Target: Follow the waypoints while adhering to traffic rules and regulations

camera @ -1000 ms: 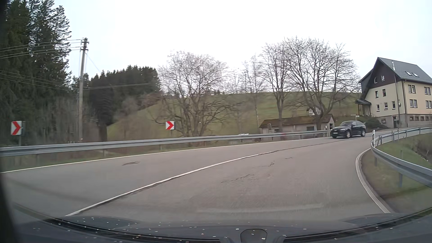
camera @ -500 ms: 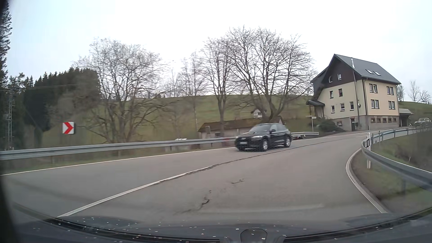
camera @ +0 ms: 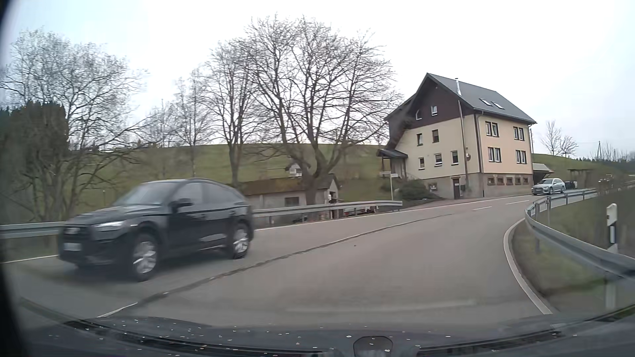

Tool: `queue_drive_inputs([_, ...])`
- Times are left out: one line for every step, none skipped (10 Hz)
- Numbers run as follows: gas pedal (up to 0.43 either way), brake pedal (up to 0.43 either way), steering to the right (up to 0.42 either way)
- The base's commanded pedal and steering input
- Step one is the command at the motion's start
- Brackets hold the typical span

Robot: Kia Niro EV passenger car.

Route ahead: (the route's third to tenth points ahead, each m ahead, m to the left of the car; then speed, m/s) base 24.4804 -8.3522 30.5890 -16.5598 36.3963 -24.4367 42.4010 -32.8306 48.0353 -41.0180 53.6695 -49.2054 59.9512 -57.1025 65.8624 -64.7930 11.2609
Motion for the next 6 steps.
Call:
queue_drive_inputs([0.248, 0.000, 0.162])
queue_drive_inputs([0.248, 0.000, 0.160])
queue_drive_inputs([0.248, 0.000, 0.160])
queue_drive_inputs([0.248, 0.000, 0.162])
queue_drive_inputs([0.248, 0.000, 0.165])
queue_drive_inputs([0.248, 0.000, 0.166])
